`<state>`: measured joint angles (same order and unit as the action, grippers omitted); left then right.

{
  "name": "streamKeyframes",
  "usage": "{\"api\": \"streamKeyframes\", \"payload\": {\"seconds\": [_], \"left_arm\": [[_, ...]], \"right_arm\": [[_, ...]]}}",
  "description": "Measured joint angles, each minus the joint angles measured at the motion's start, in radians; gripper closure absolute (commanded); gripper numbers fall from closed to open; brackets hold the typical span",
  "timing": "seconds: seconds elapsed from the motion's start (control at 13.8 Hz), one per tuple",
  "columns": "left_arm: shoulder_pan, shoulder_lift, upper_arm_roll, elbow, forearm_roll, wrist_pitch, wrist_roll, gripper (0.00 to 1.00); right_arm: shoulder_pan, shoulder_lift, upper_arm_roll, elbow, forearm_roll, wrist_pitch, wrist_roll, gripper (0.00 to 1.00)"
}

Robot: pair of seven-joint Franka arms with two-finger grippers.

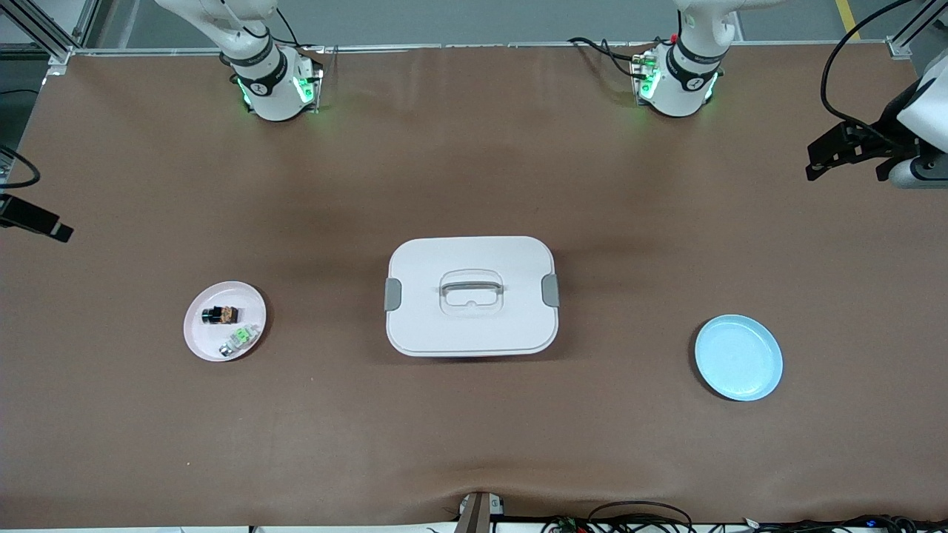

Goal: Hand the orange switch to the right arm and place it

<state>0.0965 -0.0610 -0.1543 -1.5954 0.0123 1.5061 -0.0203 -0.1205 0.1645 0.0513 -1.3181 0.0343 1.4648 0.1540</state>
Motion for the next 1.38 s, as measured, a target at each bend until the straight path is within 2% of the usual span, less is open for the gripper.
{"api": "streamKeyframes", "payload": {"seconds": [0.22, 0.44, 0.87, 1.38], "left_arm": [[0.000, 0.000, 0.000, 0.000, 0.000, -0.001, 0.000, 0.00], [0.000, -0.001, 0.000, 0.000, 0.000, -0.001, 0.000, 0.00], [0.016, -0.009, 0.001, 0.000, 0.000, -0.007, 0.000, 0.00], [0.017, -0.012, 0.001, 0.000, 0.000, -0.012, 0.000, 0.00]], "right_arm": [[0.047, -0.004, 0.014, 0.000, -0.004, 0.000, -0.072, 0.00], [0.043, -0.004, 0.004, 0.000, -0.006, 0.000, -0.144, 0.00], [0.032, -0.018, -0.004, -0.004, -0.006, -0.008, -0.158, 0.00], [-0.017, -0.055, -0.008, -0.074, -0.005, -0.009, -0.160, 0.00]]}}
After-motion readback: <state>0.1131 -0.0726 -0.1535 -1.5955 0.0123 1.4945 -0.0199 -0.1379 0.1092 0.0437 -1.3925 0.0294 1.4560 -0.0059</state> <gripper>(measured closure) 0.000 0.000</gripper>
